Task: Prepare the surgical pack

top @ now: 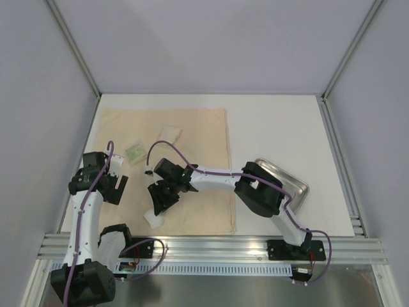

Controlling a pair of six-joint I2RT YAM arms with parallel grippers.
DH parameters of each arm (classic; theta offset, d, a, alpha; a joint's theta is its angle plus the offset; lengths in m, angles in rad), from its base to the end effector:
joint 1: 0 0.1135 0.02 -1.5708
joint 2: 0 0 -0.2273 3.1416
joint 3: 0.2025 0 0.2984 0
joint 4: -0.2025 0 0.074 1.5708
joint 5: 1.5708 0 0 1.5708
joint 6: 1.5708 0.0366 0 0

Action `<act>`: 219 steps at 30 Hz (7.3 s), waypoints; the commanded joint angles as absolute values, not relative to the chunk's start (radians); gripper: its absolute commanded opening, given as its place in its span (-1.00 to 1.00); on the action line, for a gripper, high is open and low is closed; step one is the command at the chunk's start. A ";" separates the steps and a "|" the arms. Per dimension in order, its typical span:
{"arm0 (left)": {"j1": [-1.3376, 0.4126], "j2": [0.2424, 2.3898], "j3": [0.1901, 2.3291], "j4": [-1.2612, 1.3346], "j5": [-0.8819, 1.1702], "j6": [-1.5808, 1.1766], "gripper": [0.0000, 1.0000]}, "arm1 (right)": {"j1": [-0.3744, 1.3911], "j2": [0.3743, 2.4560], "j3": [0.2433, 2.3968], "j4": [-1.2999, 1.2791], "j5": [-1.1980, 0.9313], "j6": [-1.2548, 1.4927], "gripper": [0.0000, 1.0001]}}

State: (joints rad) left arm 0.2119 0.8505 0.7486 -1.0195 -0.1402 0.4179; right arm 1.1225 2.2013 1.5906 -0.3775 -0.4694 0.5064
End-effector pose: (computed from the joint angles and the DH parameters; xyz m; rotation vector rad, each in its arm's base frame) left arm 0.2090 0.0502 0.2150 0.2374 2.7228 0.3759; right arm 0.1960 0.4457 0.0896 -1.0672 2.6750 1.0979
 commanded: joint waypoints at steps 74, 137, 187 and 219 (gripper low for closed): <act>0.218 1.373 1.335 -1.051 0.035 0.336 0.74 | 0.411 1.585 1.281 -1.043 -0.011 -0.426 -0.99; 0.216 1.454 1.371 -1.074 0.075 0.298 0.67 | 0.331 1.537 1.232 -0.853 0.097 -0.112 -0.52; -0.275 1.925 1.345 -0.758 -0.468 0.339 0.21 | 0.331 1.433 1.065 -0.752 0.064 0.084 -0.71; -0.275 1.661 1.387 -0.940 -0.128 0.370 -1.00 | 0.334 1.147 1.086 -0.623 -0.227 0.022 -0.58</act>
State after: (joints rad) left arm -0.2687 1.7134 1.3239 -0.8429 -0.2653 0.3618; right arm 0.3370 1.1652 1.0706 -0.7044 -0.1287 0.0528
